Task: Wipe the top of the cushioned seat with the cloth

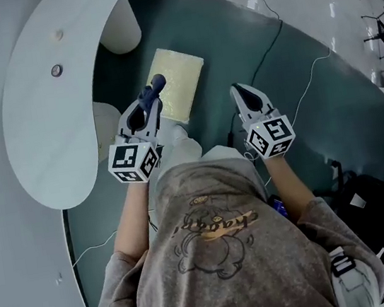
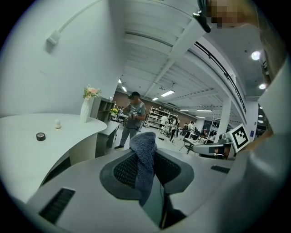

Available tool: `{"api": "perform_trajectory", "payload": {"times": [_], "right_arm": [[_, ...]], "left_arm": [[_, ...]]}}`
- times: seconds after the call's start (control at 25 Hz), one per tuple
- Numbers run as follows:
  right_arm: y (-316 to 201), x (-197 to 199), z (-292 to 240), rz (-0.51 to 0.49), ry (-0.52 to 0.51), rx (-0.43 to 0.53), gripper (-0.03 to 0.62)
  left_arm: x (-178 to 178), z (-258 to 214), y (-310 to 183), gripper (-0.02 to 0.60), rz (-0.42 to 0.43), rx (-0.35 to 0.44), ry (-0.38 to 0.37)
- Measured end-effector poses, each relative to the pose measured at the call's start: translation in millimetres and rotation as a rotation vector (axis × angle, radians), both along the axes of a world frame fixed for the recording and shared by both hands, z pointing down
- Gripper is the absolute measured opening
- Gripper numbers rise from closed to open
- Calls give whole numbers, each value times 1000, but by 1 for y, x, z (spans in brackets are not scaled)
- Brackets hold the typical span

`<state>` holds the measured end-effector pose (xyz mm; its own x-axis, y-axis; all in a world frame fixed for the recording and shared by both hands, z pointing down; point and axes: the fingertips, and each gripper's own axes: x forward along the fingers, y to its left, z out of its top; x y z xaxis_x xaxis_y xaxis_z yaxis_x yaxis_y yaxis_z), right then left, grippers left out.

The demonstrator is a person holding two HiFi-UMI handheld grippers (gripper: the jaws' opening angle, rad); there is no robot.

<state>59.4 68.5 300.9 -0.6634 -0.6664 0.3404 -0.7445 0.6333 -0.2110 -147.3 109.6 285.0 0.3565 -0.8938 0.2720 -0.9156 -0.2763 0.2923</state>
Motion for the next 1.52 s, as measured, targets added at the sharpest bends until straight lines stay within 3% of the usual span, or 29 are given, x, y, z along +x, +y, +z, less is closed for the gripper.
{"api": "perform_trajectory", "payload": {"times": [0.32,0.76,1.24,1.52], "right_arm": [[-49,-4,25,59,5,-20,3],[-113,2,75,66,6,-50,3],[-168,-5,148,27,21,-94,3],[-186,-13,195,9,30,-121,3]], "left_arm": [[-11,34,-65,91,49,-47,21],[-25,86,-134,91,-12,-81,30],[-39,182,-189,92,-27,-163,12],[-61,264,-216,92,-54,-221,-8]]}}
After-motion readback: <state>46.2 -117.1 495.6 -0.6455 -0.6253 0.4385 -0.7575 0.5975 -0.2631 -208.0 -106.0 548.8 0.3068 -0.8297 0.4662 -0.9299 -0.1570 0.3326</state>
